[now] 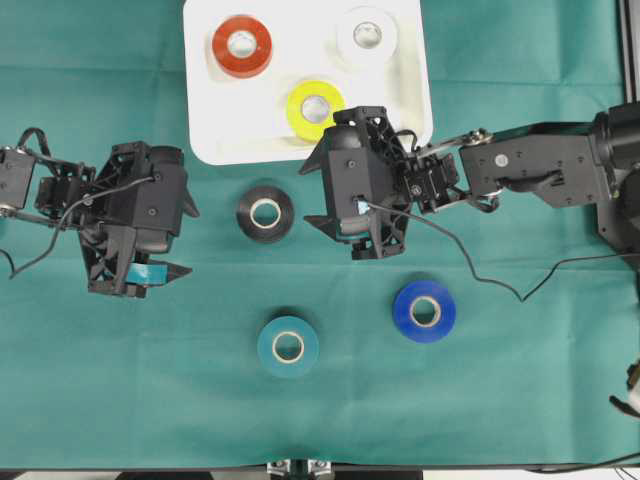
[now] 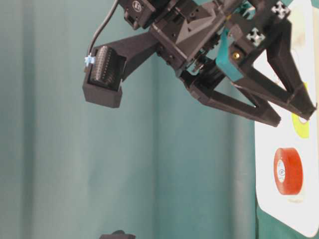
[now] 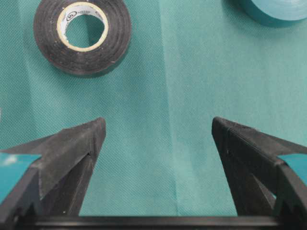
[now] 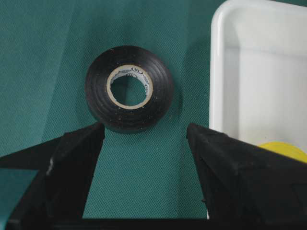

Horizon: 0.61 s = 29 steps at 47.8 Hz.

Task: Put the tape alternately from left to right into the white case.
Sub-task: 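Withdraw the right gripper from the tray toward the blue roll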

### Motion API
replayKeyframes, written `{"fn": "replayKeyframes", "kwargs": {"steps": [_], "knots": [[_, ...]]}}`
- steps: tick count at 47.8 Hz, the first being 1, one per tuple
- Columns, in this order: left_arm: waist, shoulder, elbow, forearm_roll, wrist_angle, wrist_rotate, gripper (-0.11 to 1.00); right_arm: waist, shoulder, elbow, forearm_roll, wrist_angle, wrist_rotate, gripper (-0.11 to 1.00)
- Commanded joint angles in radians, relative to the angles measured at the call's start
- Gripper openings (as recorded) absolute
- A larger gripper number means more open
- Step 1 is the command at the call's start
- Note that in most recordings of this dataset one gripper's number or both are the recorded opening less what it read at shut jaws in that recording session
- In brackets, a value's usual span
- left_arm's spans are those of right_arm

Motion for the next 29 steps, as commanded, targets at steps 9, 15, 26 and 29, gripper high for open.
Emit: {"fn": "replayKeyframes", "kwargs": {"steps": [9,15,26,29], "knots": [[-0.003,-0.009,-0.012,-0.002,-0.003,0.000,0.68,0.029,-0.020,0.000,0.003,0.003,0.005,0.79],[-0.005,-0.009,-0.014,-0.002,-0.003,0.000,0.68,0.049,-0.023,0.015,0.011,0.006,0.005,0.79],[-0.003,-0.009,-0.015,-0.003,-0.003,0.000,0.68,0.098,-0.060,0.058,0.041,0.046,0.028,0.79],[-0.003,-0.008,-0.017,-0.002,-0.003,0.000,0.68,0.109,-0.075,0.074,0.041,0.069,0.057,0.79]]}}
